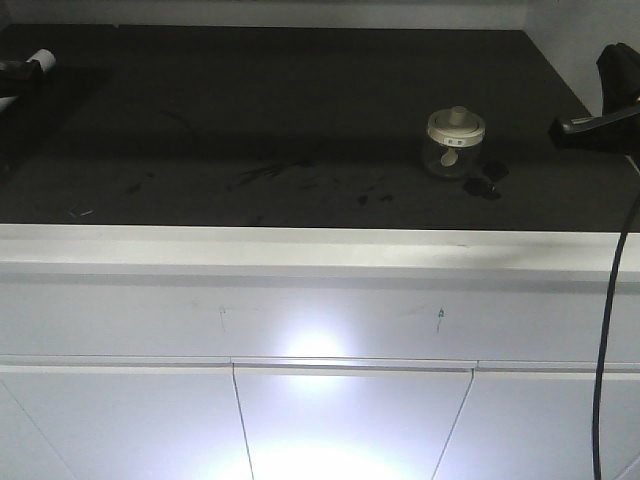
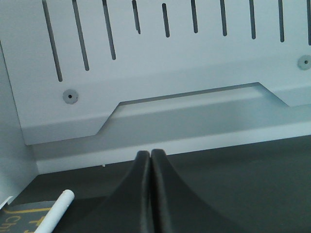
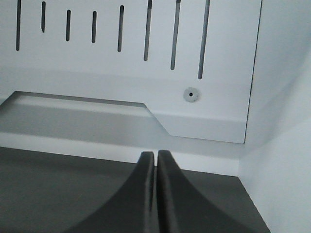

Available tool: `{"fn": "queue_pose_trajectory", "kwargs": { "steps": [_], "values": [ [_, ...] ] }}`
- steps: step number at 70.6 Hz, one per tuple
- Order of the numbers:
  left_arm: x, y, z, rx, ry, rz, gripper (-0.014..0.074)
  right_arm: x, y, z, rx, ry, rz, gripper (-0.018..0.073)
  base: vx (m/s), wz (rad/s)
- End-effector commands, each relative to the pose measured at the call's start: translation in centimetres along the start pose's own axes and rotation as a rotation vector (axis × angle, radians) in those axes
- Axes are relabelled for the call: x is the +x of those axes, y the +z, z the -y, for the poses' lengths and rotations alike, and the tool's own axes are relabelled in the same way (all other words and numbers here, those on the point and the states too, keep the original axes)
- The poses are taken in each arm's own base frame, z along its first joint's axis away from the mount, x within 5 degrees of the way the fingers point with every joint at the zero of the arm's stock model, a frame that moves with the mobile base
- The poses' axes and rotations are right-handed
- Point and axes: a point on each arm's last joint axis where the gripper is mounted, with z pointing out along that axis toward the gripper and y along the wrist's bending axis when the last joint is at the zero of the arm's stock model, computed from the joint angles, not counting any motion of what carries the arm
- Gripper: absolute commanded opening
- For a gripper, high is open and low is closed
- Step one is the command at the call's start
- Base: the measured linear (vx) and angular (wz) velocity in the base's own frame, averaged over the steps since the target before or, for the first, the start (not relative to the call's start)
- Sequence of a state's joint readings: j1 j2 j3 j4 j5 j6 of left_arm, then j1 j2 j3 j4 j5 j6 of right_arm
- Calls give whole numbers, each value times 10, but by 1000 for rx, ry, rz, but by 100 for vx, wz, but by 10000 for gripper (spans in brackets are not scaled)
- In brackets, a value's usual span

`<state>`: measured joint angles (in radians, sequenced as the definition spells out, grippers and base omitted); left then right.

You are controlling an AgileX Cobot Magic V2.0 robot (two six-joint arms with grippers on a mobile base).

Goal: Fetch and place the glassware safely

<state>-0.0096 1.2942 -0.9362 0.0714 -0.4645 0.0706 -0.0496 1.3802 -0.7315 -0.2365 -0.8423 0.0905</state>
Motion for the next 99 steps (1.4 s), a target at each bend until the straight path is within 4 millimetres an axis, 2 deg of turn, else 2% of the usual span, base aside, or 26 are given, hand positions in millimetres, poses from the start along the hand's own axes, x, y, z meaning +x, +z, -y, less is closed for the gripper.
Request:
{"fn": "queue_pose_trajectory", "kwargs": {
  "steps": [1, 25, 37, 53, 69, 85, 99],
  "values": [
    [-34, -12, -3, -13, -19, 109, -7, -30, -3, 2, 0, -10, 115, -1, 0, 0],
    [-56, -44, -6, -14, -18, 20, -7, -49, -22, -3, -34, 14, -14, -1, 0, 0],
    [-59, -71, -6, -17, -17, 44, -7, -47, -42, -11, -83, 61, -43, -1, 0, 0],
    [-32, -120, -1, -13, -18, 10, -7, -30, -77, -18, -82, 59, -120, -1, 0, 0],
    [5, -169, 5, -8, -19, -61, -7, -18, -106, -25, -92, 46, -150, -1, 0, 0],
    [45, -211, 11, -5, -19, -117, -7, 3, -121, -33, -139, 51, -180, -1, 0, 0],
    [56, -226, 13, -8, -19, -93, -7, 5, -122, -34, -148, 49, -182, -1, 0, 0]
  ]
}}
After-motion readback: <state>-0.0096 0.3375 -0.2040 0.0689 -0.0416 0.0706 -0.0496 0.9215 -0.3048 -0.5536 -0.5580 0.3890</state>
